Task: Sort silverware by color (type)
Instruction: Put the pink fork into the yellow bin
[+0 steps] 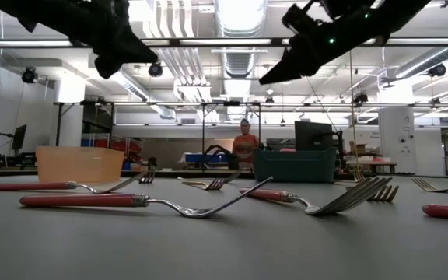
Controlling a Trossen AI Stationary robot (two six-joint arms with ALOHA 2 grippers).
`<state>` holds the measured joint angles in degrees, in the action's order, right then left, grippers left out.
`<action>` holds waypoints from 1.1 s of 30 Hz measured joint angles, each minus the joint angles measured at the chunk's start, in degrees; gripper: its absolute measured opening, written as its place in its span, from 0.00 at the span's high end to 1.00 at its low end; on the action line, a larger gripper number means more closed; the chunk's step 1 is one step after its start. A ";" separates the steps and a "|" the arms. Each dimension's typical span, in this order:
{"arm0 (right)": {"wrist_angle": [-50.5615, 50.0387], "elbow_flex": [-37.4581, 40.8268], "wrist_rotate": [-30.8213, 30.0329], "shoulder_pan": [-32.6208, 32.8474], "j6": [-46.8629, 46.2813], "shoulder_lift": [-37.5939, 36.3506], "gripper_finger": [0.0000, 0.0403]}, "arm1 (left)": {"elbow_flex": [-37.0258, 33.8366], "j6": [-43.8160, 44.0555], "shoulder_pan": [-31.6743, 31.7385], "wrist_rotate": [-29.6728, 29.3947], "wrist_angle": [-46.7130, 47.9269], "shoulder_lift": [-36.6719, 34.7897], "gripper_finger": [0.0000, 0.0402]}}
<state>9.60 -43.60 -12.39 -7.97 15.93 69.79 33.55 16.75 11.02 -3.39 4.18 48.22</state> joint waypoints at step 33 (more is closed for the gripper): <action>8.98 3.90 0.56 -1.67 19.03 -7.42 0.98 | 17.04 13.23 -19.65 3.08 33.29 23.98 1.00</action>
<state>18.58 -39.70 -11.84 -9.64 34.97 62.36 50.59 29.98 -8.63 -0.32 37.46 72.21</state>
